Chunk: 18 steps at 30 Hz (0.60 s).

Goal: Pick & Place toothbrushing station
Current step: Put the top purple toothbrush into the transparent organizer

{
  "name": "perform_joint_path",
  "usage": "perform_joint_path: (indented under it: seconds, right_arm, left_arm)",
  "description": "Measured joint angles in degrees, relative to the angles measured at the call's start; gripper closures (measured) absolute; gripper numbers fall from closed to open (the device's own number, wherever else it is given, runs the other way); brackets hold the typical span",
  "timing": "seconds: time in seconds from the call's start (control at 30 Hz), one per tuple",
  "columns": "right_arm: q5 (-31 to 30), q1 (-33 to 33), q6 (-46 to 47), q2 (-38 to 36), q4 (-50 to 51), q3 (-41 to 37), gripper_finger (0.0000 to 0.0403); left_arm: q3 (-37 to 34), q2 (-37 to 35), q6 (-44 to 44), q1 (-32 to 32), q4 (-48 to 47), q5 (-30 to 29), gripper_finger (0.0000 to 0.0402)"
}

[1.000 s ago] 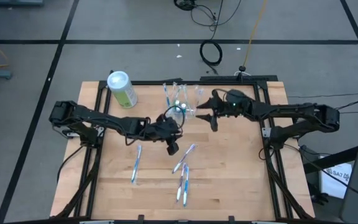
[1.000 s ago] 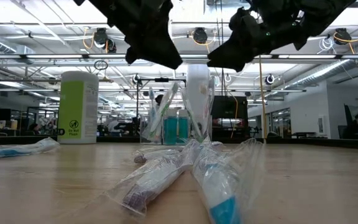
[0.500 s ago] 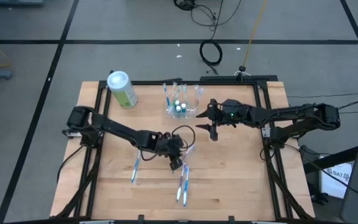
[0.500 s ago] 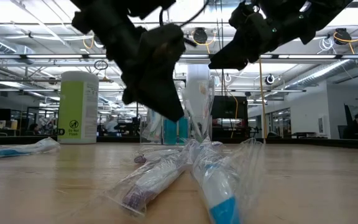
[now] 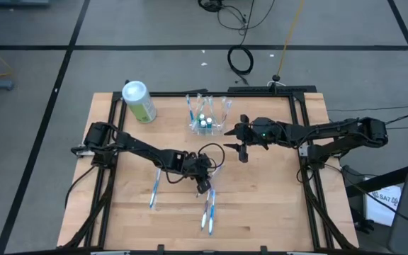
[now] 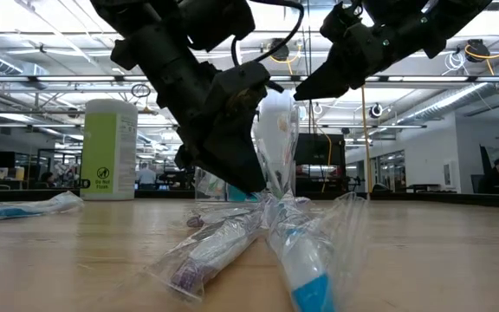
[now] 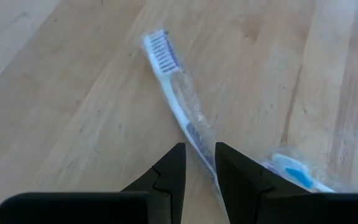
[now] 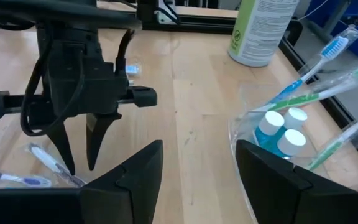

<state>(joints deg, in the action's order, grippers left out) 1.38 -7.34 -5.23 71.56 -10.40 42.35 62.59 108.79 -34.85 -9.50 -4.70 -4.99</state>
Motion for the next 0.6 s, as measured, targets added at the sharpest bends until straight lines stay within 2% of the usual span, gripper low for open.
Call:
perform_joint_path:
  seconds: [0.3,0.6]
  right_arm:
    - [0.08,-0.01,0.0,0.01,-0.03,0.0,0.0211]
    - [0.1,-0.03,0.0,-0.01,-0.14,0.0,0.0211]
  left_arm:
    - [0.0,0.0,0.25,-0.08,0.28,0.92,0.0302]
    - [0.0,0.0,-0.3,-0.39,1.11,-3.44,0.0215]
